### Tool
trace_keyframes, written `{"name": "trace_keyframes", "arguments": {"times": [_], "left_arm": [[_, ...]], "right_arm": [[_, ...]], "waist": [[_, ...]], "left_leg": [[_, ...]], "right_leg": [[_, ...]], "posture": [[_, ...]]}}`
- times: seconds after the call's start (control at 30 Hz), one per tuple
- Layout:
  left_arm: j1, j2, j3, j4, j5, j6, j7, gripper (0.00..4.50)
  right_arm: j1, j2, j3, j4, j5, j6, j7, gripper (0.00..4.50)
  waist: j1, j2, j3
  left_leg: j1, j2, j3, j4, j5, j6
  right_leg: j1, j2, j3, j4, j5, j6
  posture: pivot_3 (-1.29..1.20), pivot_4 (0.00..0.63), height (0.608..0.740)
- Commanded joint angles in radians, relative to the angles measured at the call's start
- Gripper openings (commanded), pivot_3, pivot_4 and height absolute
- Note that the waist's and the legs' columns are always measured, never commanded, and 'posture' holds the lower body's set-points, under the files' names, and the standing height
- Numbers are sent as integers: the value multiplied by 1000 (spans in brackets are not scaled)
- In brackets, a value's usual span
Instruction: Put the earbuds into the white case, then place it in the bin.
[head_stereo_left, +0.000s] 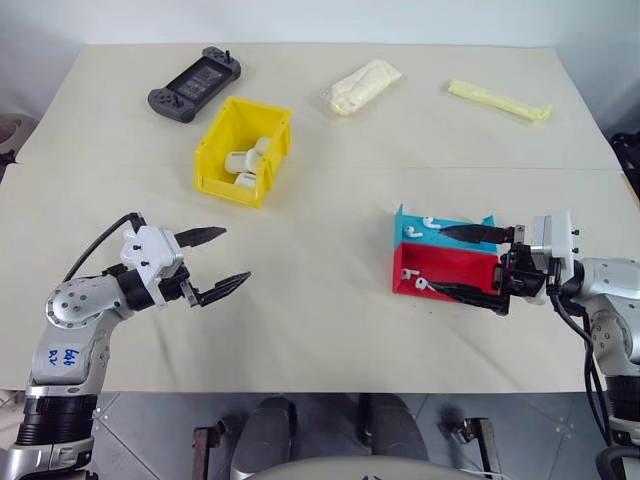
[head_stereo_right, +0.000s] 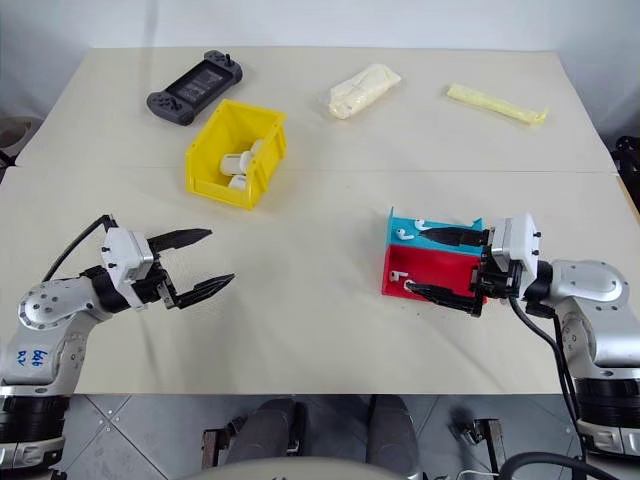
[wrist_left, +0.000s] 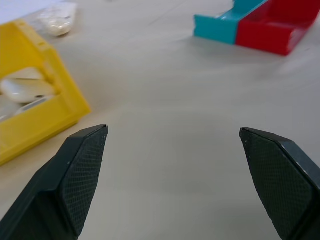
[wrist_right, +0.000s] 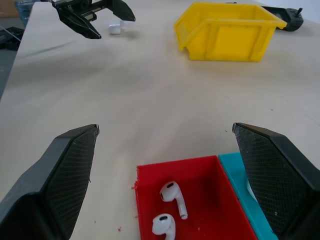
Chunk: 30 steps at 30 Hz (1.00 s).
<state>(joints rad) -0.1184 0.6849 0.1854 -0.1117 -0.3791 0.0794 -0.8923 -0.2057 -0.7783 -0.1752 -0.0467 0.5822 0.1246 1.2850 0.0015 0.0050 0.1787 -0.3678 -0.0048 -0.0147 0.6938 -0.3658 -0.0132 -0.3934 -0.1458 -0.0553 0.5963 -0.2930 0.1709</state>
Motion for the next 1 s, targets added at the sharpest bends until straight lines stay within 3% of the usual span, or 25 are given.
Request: {"name": "trace_keyframes", "arguments": {"times": [0.03,0.1,0.17,0.23,0.37,0.5,0.73,0.87,1.0], "left_arm": [[-20,5,37,-2,30,-17,54,4486],[-23,-1,61,-8,17,5,86,4486],[26,29,129,-80,-160,212,70,4486],[61,18,186,-140,-241,305,110,4486],[282,-123,366,-242,-166,237,305,4486],[444,-223,430,-224,-119,181,373,4486],[471,-288,473,-259,-155,192,468,4486],[417,-229,454,-311,-141,281,528,4486],[305,-31,426,-292,-218,664,571,4486]], "right_arm": [[-16,-6,-32,11,0,-25,9,4500],[-22,-1,-18,8,-1,-22,12,4500],[-27,10,14,-28,-6,-25,21,4500],[-29,16,31,-61,-2,-22,24,4500],[-79,130,87,-177,42,24,-78,4500],[-110,210,134,-202,31,16,-105,4500],[-137,234,139,-211,23,-4,-104,4500],[-151,218,138,-258,55,49,-123,4500],[-130,184,123,-252,54,69,-112,4500]], "waist": [[0,0,0],[0,0,0],[-2,0,0],[-10,0,0],[-23,0,0],[-19,0,0],[24,-1,0],[20,-1,0],[21,-1,0]], "left_leg": [[0,0,0,0,0,0],[0,0,0,0,0,0],[0,0,0,0,0,0],[0,1,0,0,0,0],[2,2,-3,-2,0,-1],[1,1,-1,-2,-1,-1],[0,0,-3,3,-1,0],[0,0,-3,3,-2,-1],[0,0,-3,3,-2,-1]], "right_leg": [[0,0,0,0,0,0],[0,0,0,0,0,0],[0,0,0,0,0,0],[-1,0,0,0,0,0],[-1,0,1,-1,0,0],[-1,0,0,-1,0,0],[0,-1,0,-1,0,-1],[0,-1,0,2,0,-1],[-1,-1,-1,5,-1,-2]], "posture": [[0,150,740],[0,150,740],[0,150,740],[0,150,740],[0,150,740],[0,150,740],[0,150,740],[0,150,740],[0,150,740]]}}
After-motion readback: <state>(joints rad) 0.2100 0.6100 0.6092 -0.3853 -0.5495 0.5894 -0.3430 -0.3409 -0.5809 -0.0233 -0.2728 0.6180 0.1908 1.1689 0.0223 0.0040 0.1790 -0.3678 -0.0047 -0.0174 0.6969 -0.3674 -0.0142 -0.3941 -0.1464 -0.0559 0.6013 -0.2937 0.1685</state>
